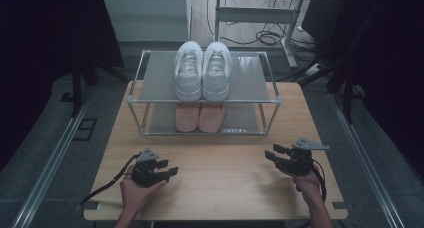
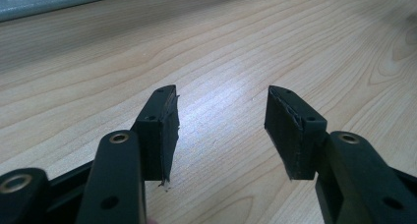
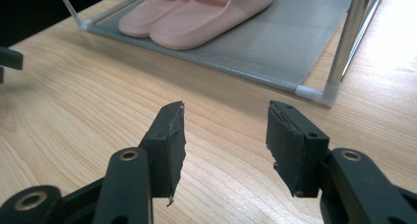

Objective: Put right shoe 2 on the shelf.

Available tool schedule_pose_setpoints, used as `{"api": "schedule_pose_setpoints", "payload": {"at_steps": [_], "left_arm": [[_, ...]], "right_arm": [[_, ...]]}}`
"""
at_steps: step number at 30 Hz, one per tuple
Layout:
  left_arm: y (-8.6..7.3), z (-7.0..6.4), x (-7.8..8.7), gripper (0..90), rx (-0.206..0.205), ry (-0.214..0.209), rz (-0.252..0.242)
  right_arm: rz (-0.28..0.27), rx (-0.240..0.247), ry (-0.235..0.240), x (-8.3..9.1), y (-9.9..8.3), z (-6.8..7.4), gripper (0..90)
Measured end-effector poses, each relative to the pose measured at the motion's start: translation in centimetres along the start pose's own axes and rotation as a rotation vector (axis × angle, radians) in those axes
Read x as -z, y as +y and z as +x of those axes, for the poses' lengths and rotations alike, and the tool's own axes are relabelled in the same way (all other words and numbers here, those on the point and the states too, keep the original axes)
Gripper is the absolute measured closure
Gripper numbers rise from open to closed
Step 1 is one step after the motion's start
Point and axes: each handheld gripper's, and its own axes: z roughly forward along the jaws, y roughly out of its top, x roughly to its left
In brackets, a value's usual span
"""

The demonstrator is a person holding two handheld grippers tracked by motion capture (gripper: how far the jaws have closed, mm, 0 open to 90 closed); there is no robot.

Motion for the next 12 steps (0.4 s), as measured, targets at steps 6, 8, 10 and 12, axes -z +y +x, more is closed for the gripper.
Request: {"api": "schedule_pose_setpoints", "payload": {"at_steps": [6,8,10,12], "left_arm": [[-0.01,-0.03,0.09,47.2,0.000,0.003,-0.004],[-0.02,-0.01,0.10,47.1,0.000,0.005,-0.003],[-0.03,0.02,0.06,47.0,0.002,0.008,-0.003],[0.00,0.08,-0.08,47.0,0.006,0.012,-0.001]], "right_arm": [[-0.027,0.002,-0.001,0.54,0.22,0.15,49.1],[-0.031,0.002,0.000,0.58,0.17,0.14,48.5],[-0.033,0.002,0.006,0.50,0.07,0.05,47.6],[-0.032,0.004,0.005,0.41,0.03,-0.01,47.3]]}}
